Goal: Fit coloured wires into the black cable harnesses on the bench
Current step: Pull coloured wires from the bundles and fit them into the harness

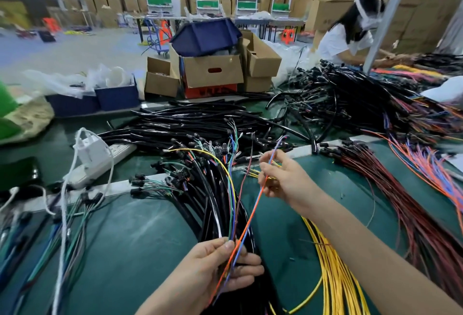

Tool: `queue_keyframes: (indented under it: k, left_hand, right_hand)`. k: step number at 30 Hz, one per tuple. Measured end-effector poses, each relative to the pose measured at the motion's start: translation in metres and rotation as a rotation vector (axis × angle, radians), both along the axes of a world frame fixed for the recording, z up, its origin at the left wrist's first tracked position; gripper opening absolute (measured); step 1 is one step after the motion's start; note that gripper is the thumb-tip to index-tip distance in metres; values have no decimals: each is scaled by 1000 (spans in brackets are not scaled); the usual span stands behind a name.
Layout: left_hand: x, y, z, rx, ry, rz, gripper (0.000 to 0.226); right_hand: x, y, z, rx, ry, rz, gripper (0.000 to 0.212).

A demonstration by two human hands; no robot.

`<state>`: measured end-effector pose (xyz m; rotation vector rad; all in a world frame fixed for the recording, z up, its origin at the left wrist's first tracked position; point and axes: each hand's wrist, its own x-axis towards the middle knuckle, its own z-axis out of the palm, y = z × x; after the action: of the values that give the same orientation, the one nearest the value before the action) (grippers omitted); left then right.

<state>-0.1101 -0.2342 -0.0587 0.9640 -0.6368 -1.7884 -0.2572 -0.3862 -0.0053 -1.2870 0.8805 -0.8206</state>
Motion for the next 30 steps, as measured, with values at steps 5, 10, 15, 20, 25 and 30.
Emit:
queue_keyframes:
  k: [5, 10, 15, 20, 25, 30]
  left_hand:
    - [0, 2, 2, -39, -48, 0, 29]
    - [7, 3, 3, -56, -59, -51, 32]
    - [4, 6, 10, -69, -122, -66, 19]
    - [6, 11, 26, -123, -354, -65, 24]
    - [17, 5, 74, -390, -973, -79, 15]
    - [50, 1, 106, -304, -1141, -157, 29]
  right_hand:
    - [0, -15, -3, -165, 89, 9, 12]
    - [1, -32, -7, -83, 45, 33, 14]
    - [8, -42, -6, 82, 147, 10, 8]
    - [6, -13, 6, -471, 618, -308, 32]
    - [33, 78, 26, -1028, 228, 186, 29]
    - [31, 86, 6, -1112, 237, 244, 37]
